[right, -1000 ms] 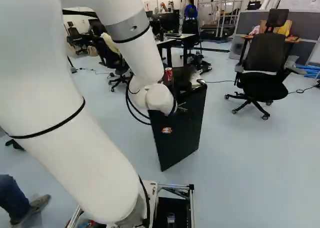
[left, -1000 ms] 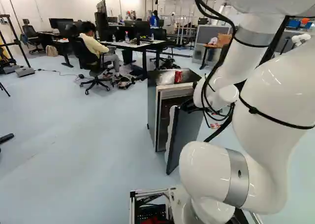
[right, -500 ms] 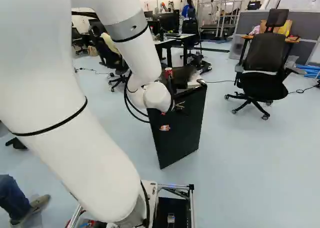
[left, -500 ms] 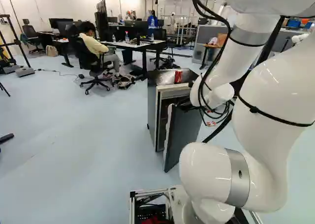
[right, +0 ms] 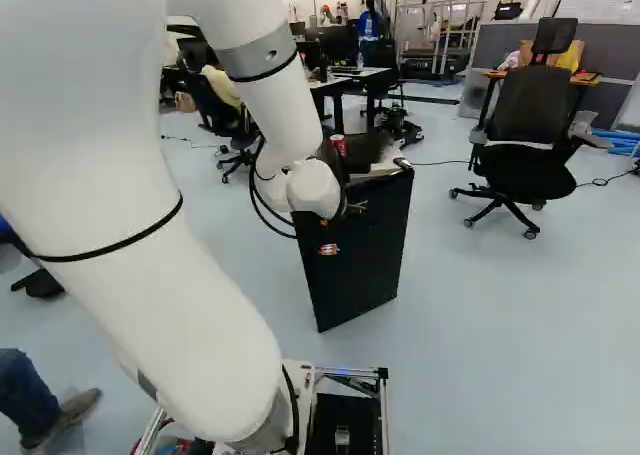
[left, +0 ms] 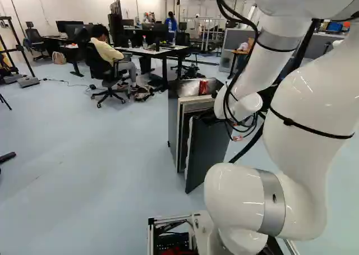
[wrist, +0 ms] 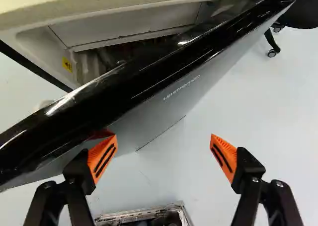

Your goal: Grab a drink from the fridge

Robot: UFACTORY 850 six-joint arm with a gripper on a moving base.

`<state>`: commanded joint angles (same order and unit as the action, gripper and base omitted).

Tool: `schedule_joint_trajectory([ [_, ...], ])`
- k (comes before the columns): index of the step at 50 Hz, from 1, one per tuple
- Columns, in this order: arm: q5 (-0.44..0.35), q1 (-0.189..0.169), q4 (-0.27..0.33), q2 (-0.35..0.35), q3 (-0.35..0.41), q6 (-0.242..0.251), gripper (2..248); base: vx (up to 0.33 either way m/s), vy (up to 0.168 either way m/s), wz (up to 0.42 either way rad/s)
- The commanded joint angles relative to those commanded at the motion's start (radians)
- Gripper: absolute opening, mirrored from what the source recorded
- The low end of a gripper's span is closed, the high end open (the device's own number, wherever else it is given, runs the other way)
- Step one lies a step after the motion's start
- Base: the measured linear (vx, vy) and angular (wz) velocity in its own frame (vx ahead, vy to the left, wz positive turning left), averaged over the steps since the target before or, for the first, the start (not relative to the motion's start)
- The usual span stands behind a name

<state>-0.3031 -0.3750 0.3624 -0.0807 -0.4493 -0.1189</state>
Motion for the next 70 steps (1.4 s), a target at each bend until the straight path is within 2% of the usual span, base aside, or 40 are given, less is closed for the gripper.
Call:
schedule_joint_trajectory([
  [70, 0.000, 0.056, 0.000, -0.116, -0.132, 0.000, 247, 0.000, 0.000, 0.000],
])
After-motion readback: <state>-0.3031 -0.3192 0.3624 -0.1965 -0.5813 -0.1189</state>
